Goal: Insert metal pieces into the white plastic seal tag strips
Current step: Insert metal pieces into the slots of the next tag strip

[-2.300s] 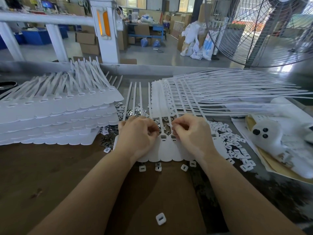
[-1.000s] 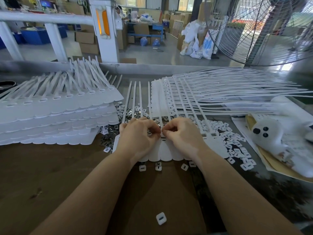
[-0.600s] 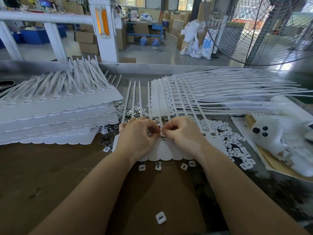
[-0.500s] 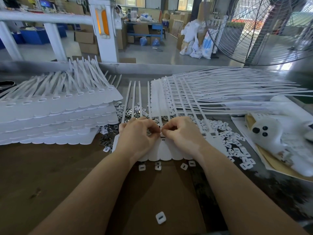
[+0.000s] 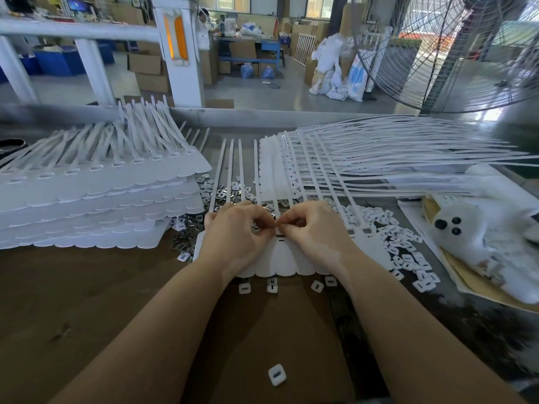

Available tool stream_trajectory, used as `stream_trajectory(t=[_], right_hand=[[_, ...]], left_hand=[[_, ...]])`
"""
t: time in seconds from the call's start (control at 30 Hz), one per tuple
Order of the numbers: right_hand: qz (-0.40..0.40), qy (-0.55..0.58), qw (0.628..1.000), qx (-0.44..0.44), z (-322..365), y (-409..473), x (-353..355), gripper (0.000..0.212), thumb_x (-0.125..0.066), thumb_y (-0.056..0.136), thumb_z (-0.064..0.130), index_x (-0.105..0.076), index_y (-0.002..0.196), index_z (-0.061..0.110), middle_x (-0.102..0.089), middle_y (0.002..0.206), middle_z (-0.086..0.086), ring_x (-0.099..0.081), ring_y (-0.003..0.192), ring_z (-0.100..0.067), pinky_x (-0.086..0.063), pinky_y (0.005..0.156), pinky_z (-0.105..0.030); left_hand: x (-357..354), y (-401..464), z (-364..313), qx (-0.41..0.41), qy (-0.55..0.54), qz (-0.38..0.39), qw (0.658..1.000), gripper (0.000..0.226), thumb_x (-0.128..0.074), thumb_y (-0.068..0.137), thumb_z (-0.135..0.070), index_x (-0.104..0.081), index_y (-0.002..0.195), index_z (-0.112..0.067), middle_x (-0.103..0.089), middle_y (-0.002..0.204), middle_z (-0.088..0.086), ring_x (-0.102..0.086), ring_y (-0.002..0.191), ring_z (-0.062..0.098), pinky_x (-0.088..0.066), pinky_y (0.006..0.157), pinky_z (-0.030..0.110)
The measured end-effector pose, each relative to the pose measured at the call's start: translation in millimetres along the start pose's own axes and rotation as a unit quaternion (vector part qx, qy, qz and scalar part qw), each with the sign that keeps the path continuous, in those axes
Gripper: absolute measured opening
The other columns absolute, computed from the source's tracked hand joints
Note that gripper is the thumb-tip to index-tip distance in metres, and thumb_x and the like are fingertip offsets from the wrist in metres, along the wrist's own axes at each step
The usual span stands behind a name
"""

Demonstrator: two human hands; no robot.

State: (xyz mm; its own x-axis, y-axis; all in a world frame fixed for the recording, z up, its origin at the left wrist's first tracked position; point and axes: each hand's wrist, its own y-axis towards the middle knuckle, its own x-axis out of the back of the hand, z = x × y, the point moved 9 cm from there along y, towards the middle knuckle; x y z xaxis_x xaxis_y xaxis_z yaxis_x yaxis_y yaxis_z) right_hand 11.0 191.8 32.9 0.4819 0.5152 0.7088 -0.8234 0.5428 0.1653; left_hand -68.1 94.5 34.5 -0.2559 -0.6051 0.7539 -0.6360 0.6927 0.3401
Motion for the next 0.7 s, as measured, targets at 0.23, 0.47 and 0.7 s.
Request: stream_trajectory(t=[0.23, 0.47, 0.7], right_hand=[[-0.003, 0.014, 1.000, 0.009, -0.4, -0.3, 2.1, 0.009, -0.062, 0.087, 0.021, -0.070, 0.089, 0.022, -0.066, 0.089, 0.007, -0.060, 0.086, -0.009, -0.050, 0.083, -0.030], [-0.005, 0.058, 0.998, 0.014, 1.4, -0.7, 5.3, 0.008, -0.062, 0.087, 0.012, -0.069, 0.087, 0.017, -0.065, 0.083, 0.006, -0.061, 0.083, -0.010, -0.051, 0.080, -0.027], [0.008, 0.065, 0.998, 0.016, 3.6, -2.0, 4.3, 0.010, -0.064, 0.084, 0.008, -0.069, 0.086, 0.017, -0.069, 0.084, 0.001, -0.064, 0.083, -0.013, -0.052, 0.083, -0.035]], left_hand=[[0.0, 0.1, 0.2, 0.001, 0.003, 0.001, 1.000, 0.017, -0.064, 0.082, -0.033, -0.056, 0.072, -0.044, -0.053, 0.078, -0.023, -0.042, 0.085, 0.005, -0.021, 0.082, 0.029], [-0.2, -0.2, 0.1, 0.005, 0.004, 0.003, 1.000, 0.017, -0.064, 0.082, -0.032, -0.055, 0.072, -0.043, -0.052, 0.077, -0.023, -0.042, 0.085, 0.005, -0.021, 0.081, 0.029], [-0.6, 0.2, -0.2, 0.006, 0.001, 0.003, 1.000, 0.017, -0.065, 0.082, -0.032, -0.056, 0.072, -0.042, -0.052, 0.078, -0.021, -0.042, 0.083, 0.005, -0.021, 0.081, 0.029]])
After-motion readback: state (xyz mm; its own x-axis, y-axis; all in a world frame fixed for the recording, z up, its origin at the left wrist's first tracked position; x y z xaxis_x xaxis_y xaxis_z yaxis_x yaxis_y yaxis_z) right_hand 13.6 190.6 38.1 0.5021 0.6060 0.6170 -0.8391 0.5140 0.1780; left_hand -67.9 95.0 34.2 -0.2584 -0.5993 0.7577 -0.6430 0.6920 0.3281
